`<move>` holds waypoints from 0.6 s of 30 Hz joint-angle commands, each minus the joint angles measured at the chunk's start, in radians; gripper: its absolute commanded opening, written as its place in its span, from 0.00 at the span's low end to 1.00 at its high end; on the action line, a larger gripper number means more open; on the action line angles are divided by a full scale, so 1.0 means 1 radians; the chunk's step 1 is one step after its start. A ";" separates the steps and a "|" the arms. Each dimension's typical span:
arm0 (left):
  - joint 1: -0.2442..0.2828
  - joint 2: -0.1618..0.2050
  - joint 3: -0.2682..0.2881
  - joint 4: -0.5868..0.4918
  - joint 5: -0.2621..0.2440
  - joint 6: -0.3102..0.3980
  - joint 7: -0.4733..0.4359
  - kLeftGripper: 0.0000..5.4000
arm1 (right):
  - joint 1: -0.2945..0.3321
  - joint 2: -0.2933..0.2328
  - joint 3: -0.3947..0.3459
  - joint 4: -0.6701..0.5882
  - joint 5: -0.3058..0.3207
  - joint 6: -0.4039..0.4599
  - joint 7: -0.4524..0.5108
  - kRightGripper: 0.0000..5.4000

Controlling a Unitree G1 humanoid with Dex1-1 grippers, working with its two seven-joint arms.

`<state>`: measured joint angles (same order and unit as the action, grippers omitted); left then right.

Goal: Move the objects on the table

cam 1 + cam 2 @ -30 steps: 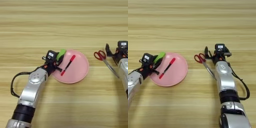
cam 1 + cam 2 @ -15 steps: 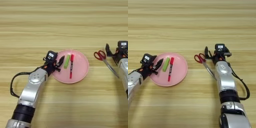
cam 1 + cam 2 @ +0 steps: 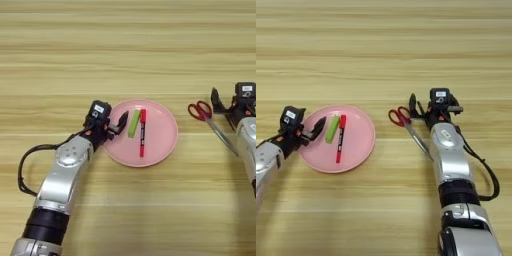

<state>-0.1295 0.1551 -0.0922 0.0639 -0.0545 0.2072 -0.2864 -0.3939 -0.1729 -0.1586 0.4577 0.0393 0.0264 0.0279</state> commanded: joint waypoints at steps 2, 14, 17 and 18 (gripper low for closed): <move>-0.017 0.003 0.032 0.022 0.002 -0.017 0.022 0.77 | -0.017 -0.004 -0.002 0.004 0.003 -0.009 -0.005 1.00; -0.064 0.009 0.135 0.121 -0.001 -0.109 0.099 0.96 | -0.017 -0.017 -0.005 0.010 0.004 -0.009 0.003 1.00; -0.074 0.008 0.154 0.150 -0.006 -0.131 0.110 1.00 | -0.016 -0.020 -0.003 0.009 0.003 -0.008 0.006 1.00; -0.078 0.008 0.159 0.160 -0.006 -0.140 0.114 1.00 | -0.015 -0.020 -0.002 0.008 0.003 -0.007 0.008 1.00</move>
<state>-0.1847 0.1599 0.0512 0.1954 -0.0566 0.0872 -0.1843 -0.3940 -0.1848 -0.1609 0.4663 0.0392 0.0260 0.0305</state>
